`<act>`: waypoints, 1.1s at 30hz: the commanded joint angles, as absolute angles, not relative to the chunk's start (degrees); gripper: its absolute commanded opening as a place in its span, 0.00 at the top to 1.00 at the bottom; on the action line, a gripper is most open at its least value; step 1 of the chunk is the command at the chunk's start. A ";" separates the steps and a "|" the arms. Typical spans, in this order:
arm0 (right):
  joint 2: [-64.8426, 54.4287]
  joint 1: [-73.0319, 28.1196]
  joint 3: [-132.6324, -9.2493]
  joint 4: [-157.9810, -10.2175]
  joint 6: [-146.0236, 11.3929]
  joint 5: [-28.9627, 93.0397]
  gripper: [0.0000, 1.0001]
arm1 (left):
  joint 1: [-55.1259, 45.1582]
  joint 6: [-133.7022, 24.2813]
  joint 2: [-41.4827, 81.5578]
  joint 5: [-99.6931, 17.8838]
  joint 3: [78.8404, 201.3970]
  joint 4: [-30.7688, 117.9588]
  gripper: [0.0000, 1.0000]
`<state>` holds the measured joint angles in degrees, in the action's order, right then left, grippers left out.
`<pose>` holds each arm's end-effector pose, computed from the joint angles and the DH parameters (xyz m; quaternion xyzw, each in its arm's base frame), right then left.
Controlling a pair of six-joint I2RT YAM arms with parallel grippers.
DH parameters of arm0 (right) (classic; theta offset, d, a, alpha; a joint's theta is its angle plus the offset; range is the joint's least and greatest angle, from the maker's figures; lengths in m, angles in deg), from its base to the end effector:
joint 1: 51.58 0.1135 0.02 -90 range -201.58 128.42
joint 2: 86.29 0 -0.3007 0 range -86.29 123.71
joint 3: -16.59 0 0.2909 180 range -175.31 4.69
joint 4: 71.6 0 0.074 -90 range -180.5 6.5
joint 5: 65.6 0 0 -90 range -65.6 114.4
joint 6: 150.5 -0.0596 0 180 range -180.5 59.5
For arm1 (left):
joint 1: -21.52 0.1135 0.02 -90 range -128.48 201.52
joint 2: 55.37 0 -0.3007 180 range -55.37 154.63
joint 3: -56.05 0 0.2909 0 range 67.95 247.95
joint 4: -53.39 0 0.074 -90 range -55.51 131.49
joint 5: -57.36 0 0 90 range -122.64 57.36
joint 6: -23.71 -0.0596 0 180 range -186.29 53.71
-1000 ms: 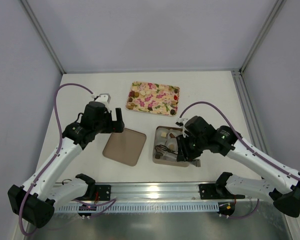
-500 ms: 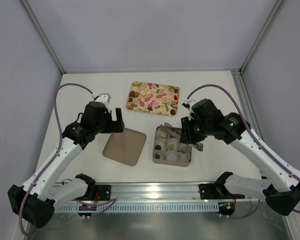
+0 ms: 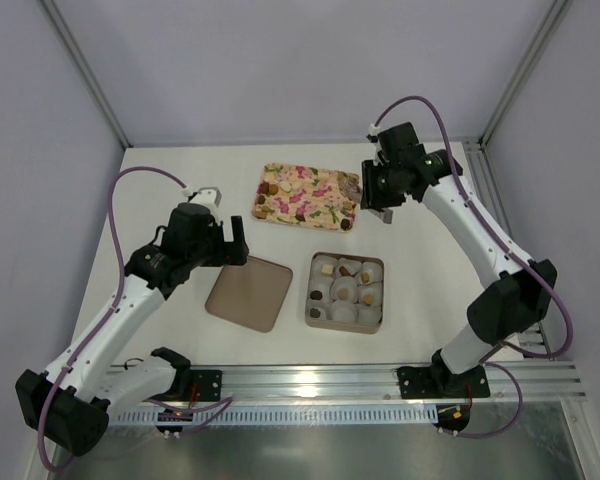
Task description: Pack the chocolate
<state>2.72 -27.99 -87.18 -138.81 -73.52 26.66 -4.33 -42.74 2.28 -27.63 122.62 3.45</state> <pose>0.3450 0.1532 0.3824 -0.0935 0.9420 0.1188 0.2996 0.2247 -0.1031 0.3251 0.0001 0.9093 -0.1369 0.3929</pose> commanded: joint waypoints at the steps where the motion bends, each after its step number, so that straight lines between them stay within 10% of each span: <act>1: 7.74 -29.34 -93.65 -136.50 -71.58 24.66 0.62 | -4.24 -43.17 2.38 -26.76 124.29 3.96 0.00; 33: 33.42 -31.98 -114.75 -134.39 -77.55 22.46 0.62 | -4.24 -43.79 3.25 -26.40 124.55 3.70 0.00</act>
<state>35.62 -32.10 -112.41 -137.09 -76.47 22.40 -4.33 -42.83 3.02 -27.10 122.62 3.45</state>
